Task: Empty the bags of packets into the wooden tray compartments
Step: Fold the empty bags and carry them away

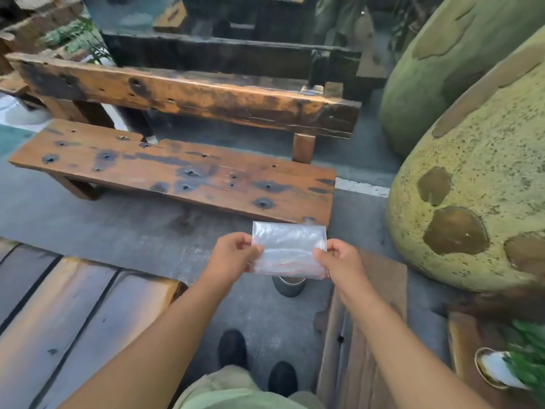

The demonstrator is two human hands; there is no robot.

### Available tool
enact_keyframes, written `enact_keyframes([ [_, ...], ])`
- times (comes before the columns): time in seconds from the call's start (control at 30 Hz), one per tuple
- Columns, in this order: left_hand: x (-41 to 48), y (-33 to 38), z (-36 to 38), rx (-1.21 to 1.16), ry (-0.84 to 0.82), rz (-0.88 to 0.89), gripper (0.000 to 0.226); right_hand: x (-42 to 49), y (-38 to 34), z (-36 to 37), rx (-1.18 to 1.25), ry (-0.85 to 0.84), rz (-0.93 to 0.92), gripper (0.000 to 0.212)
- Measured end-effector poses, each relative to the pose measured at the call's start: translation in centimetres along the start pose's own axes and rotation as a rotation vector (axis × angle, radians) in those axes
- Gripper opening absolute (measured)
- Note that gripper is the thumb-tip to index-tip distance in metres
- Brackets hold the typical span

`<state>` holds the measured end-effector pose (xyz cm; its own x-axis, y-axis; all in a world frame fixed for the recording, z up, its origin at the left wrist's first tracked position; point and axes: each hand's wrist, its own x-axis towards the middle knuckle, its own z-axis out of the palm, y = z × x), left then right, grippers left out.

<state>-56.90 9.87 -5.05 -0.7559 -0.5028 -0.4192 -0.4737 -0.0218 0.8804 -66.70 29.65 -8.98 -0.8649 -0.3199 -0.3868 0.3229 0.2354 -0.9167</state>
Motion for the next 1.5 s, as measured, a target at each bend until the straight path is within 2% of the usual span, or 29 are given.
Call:
enact_keyframes([
  [0.2, 5.0, 0.3, 0.8, 0.017, -0.072, -0.038, 0.024, 3.8, 0.1, 0.0, -0.026, 0.091, 0.034, 0.024],
  [0.3, 7.7, 0.1, 0.7, 0.032, -0.118, -0.036, 0.026, 5.8, 0.2, 0.7, -0.059, 0.125, 0.079, 0.014],
  [0.43, 12.0, -0.8, -0.2, 0.062, -0.165, -0.035, 0.026, 9.1, 0.8, 1.9, -0.141, 0.154, 0.11, 0.026],
  [0.5, 14.4, -1.7, -0.6, 0.104, -0.173, -0.049, 0.025, 11.6, 1.6, 2.4, -0.188, 0.141, 0.134, 0.012],
  [0.57, 16.9, -3.2, -0.6, 0.142, -0.163, -0.066, 0.024, 13.9, 3.0, 3.1, -0.21, 0.139, 0.155, 0.014],
  [0.63, 19.4, -5.1, 0.0, 0.181, -0.158, -0.092, 0.024, 16.0, 5.0, 3.7, -0.214, 0.158, 0.17, 0.018],
  [0.73, 22.8, -8.9, 1.4, 0.191, -0.138, -0.153, 0.026, 18.3, 9.1, 4.5, -0.206, 0.209, 0.207, 0.014],
  [0.93, 28.6, -16.9, 5.5, 0.272, -0.022, -0.09, 0.026, 25.4, 18.2, 5.0, -0.197, 0.234, 0.227, 0.017],
  [1.03, 32.2, -21.0, 7.8, 0.26, 0.014, -0.125, 0.026, 28.7, 23.0, 4.9, -0.194, 0.238, 0.239, 0.016],
  [1.27, 39.6, -31.4, 13.7, 0.271, -0.055, -0.144, 0.025, 35.5, 33.7, 2.9, -0.304, 0.297, 0.239, 0.013],
  [1.37, 41.6, -35.1, 15.4, 0.348, -0.072, -0.143, 0.024, 37.8, 37.7, 2.8, -0.369, 0.257, 0.26, 0.012],
  [1.5, 43.7, -39.2, 17.3, 0.566, -0.057, -0.11, 0.022, 39.7, 41.5, 3.2, -0.447, 0.222, 0.285, 0.018],
])
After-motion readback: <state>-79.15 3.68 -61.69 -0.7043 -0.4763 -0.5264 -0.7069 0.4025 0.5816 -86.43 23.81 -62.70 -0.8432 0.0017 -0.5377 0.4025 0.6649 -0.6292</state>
